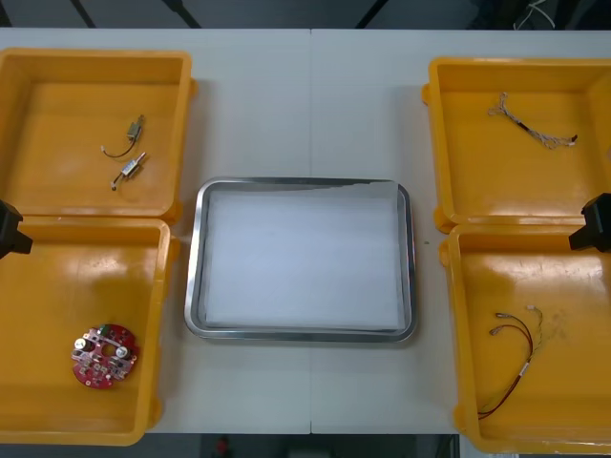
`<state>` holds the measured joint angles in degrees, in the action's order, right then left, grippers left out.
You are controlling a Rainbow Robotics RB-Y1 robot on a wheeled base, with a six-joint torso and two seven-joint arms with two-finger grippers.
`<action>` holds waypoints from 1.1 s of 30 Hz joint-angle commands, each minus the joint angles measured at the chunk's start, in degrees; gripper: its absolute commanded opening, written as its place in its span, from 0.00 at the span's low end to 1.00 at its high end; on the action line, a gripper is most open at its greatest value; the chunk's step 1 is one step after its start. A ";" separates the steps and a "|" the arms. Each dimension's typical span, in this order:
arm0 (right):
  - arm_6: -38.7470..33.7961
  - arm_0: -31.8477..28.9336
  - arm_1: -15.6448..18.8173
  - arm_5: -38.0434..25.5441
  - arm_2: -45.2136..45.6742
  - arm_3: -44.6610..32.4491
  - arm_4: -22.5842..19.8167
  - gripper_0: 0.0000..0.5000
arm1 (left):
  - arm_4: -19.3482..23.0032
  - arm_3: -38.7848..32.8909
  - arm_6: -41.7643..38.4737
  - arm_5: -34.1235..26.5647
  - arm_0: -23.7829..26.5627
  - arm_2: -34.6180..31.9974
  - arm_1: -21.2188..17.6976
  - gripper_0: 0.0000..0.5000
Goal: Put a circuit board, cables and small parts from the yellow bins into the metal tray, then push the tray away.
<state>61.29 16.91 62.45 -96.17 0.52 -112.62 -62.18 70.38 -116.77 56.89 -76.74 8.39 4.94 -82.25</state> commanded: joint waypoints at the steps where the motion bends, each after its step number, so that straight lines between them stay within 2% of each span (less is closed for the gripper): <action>1: -1.61 -0.65 1.36 -0.33 2.03 -1.46 0.05 1.00 | -0.50 -0.22 -3.72 0.45 -0.30 -2.04 -2.31 1.00; 33: -1.61 -0.65 1.36 -0.33 2.03 -1.46 0.05 1.00 | -0.50 -0.22 -3.72 0.45 -0.30 -2.04 -2.31 1.00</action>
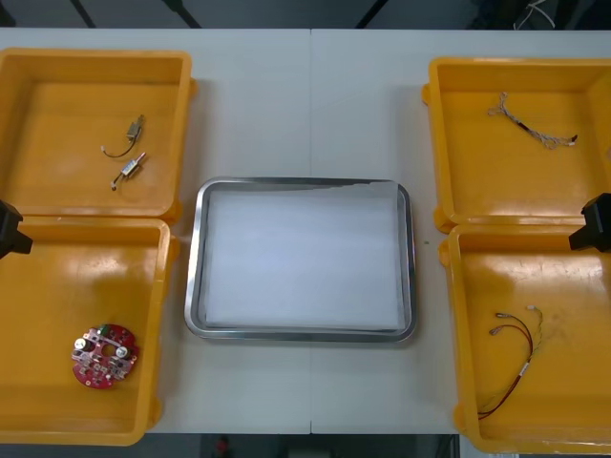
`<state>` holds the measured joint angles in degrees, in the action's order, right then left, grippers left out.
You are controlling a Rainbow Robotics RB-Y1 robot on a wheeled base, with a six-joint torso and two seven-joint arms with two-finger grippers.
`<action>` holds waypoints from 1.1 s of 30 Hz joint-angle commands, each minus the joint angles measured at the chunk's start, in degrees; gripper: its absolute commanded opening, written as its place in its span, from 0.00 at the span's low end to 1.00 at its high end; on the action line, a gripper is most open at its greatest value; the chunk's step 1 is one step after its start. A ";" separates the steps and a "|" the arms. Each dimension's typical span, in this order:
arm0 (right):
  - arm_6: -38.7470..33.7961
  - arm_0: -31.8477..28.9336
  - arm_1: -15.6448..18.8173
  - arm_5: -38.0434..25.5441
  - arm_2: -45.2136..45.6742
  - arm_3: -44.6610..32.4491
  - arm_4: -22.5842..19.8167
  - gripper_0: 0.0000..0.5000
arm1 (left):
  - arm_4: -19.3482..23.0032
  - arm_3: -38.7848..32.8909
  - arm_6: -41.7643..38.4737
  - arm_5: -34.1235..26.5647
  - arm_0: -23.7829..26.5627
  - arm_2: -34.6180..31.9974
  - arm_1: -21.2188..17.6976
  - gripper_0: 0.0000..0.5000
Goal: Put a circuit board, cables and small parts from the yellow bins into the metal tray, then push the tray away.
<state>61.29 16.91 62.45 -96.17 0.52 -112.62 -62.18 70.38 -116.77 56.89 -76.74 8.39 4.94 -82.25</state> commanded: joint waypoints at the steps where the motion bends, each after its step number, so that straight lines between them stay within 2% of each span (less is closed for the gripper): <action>1: -1.61 -0.65 1.36 -0.33 2.03 -1.46 0.05 1.00 | -0.50 -0.22 -3.72 0.45 -0.30 -2.04 -2.31 1.00; 33: -1.61 -0.65 1.36 -0.33 2.03 -1.46 0.05 1.00 | -0.50 -0.22 -3.72 0.45 -0.30 -2.04 -2.31 1.00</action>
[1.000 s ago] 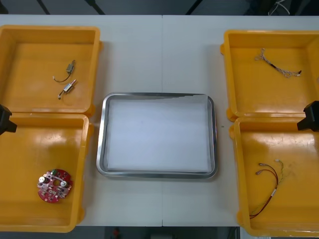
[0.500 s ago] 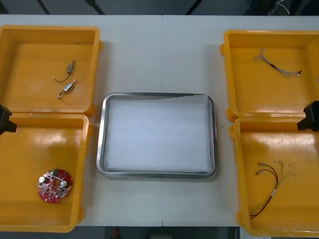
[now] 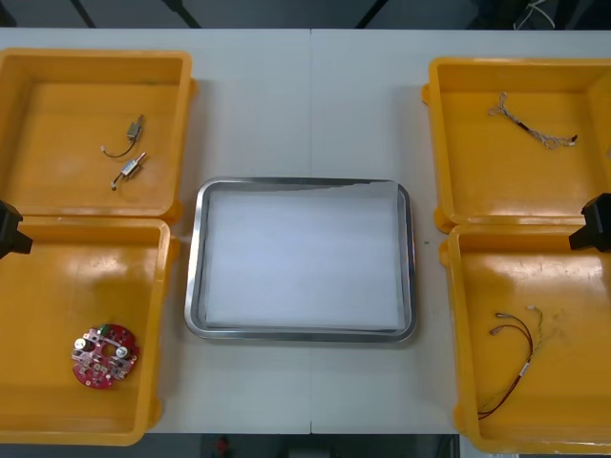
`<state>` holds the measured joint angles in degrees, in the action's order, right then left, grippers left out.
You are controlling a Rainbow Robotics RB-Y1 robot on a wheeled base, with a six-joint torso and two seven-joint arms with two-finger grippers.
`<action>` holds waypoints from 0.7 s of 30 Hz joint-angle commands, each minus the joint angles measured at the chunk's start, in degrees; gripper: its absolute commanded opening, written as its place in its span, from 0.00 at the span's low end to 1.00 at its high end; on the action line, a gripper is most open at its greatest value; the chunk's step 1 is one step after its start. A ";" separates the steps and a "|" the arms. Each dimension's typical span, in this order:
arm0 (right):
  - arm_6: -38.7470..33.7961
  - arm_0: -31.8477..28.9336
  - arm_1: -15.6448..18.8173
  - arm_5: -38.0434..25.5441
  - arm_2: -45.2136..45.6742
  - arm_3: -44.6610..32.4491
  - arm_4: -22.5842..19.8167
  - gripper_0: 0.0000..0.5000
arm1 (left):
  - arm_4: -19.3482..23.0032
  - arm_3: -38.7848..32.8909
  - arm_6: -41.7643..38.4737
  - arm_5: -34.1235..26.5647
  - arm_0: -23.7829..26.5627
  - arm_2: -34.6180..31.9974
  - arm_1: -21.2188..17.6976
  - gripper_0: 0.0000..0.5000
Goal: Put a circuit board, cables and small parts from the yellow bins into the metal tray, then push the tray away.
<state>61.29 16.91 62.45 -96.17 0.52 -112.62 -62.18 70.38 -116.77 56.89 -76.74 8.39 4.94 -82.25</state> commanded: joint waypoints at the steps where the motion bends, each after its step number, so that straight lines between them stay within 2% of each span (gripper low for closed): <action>1: -1.61 -0.65 1.36 -0.33 2.03 -1.46 0.05 1.00 | -0.50 -0.22 -3.72 0.45 -0.30 -2.04 -2.31 1.00; 21: -1.97 -1.80 0.66 -1.38 1.15 -0.93 1.45 1.00 | -0.50 -0.22 -3.72 0.45 -0.30 -2.04 -2.31 1.00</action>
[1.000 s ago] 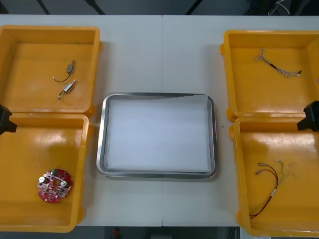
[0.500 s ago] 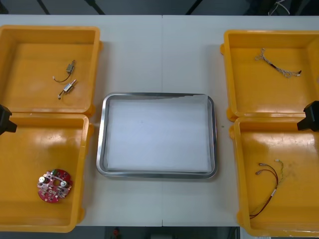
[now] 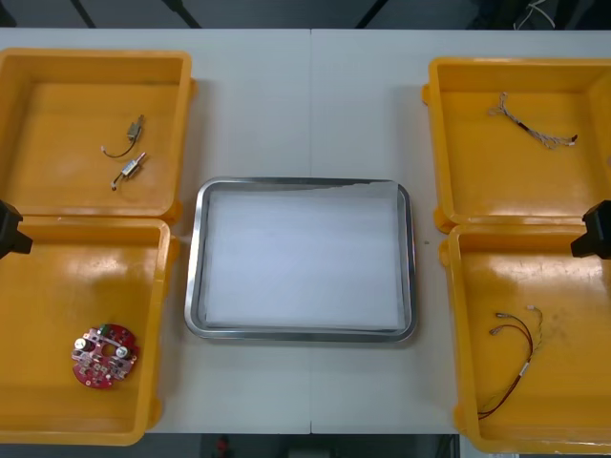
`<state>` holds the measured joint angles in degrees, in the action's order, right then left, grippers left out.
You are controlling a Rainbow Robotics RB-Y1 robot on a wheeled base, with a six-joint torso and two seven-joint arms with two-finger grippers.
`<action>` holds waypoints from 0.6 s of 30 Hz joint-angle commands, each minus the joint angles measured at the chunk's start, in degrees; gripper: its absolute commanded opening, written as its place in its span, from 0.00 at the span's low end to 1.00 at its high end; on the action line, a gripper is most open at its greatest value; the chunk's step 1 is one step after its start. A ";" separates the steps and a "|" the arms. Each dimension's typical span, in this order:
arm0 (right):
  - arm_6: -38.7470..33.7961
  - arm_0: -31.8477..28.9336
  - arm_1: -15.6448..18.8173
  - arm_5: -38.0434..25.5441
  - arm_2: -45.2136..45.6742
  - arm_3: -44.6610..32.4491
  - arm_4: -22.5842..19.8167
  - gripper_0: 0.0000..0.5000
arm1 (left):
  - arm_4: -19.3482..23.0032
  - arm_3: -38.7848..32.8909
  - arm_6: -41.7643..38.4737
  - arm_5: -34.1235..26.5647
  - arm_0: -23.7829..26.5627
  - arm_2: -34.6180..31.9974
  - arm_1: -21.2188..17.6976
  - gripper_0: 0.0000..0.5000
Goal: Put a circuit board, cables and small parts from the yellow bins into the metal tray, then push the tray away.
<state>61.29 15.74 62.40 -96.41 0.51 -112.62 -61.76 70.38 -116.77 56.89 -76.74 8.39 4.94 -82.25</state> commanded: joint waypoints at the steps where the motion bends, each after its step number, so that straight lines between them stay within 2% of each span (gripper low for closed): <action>1: -2.32 -0.62 0.70 -1.50 1.16 -0.94 1.12 1.00 | -0.50 -0.22 -3.72 0.45 -0.30 -2.04 -2.30 1.00; 3: -2.76 -1.06 0.70 -1.77 1.16 -0.94 1.12 1.00 | -0.50 -0.22 -3.72 0.45 -0.30 -2.04 -2.30 1.00; 4: -3.64 -1.50 0.70 -1.77 1.16 -0.85 1.03 1.00 | -0.24 -0.13 2.00 3.62 -1.62 -1.24 -1.16 1.00; 6: -5.22 -1.94 0.70 -1.77 1.16 -1.02 0.94 1.00 | -0.15 -0.04 2.00 3.44 -1.71 -1.24 -1.07 1.00; 10: -11.81 -4.23 0.70 -1.59 1.16 -3.13 1.03 1.00 | -0.06 0.13 2.35 6.52 -3.38 -1.77 -0.72 1.00; 18: -25.26 -11.35 0.26 1.22 1.16 -9.11 1.91 1.00 | -0.77 0.31 5.42 6.61 -5.66 -1.77 -0.81 1.00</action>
<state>42.01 8.02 62.40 -96.59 0.51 -118.93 -60.34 70.38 -116.64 56.96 -70.78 5.36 4.95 -82.23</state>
